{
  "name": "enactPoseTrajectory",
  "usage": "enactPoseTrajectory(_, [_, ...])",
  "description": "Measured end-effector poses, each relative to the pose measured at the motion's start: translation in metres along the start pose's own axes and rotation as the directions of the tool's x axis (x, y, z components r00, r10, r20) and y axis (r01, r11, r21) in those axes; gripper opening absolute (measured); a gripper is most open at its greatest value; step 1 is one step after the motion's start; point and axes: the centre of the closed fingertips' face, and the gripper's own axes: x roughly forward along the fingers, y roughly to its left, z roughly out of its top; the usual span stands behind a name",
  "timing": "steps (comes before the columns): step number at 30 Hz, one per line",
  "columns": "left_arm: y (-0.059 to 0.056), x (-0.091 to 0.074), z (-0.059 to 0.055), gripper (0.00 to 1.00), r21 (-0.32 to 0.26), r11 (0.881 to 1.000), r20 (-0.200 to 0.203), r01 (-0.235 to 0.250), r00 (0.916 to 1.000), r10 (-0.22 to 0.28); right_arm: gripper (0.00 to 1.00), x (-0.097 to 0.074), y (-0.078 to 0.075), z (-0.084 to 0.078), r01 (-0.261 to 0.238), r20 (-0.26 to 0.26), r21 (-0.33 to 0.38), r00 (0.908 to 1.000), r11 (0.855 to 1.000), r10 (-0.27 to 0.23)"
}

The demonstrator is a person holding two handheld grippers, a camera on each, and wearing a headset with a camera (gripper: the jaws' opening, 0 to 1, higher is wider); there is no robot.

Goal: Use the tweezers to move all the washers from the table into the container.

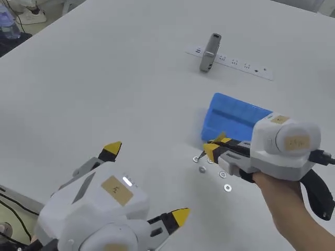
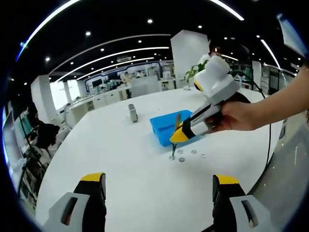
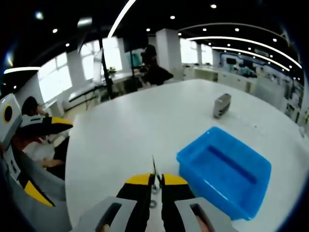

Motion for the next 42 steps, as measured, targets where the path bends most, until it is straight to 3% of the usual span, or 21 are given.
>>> enactPoseTrajectory(16, [-0.0015,0.0005,-0.0024,0.93,0.014,1.0,-0.013,0.007,0.9999,-0.007,0.04,0.0043,-0.0003,-0.0006,0.008,-0.006,-0.021,0.9999,1.0,-0.008])
enactPoseTrajectory(22, [-0.0002,0.0008,-0.0037,0.93,0.013,1.0,-0.019,0.004,0.9998,-0.003,0.04,0.005,0.0008,0.0001,0.012,-0.014,-0.06,0.9998,0.998,-0.013])
enactPoseTrajectory(42, [-0.0015,0.002,-0.006,0.93,0.018,1.0,-0.03,0.013,0.9995,-0.012,0.02,0.0047,-0.0045,0.0008,0.029,-0.002,-0.009,0.9996,1.0,-0.029])
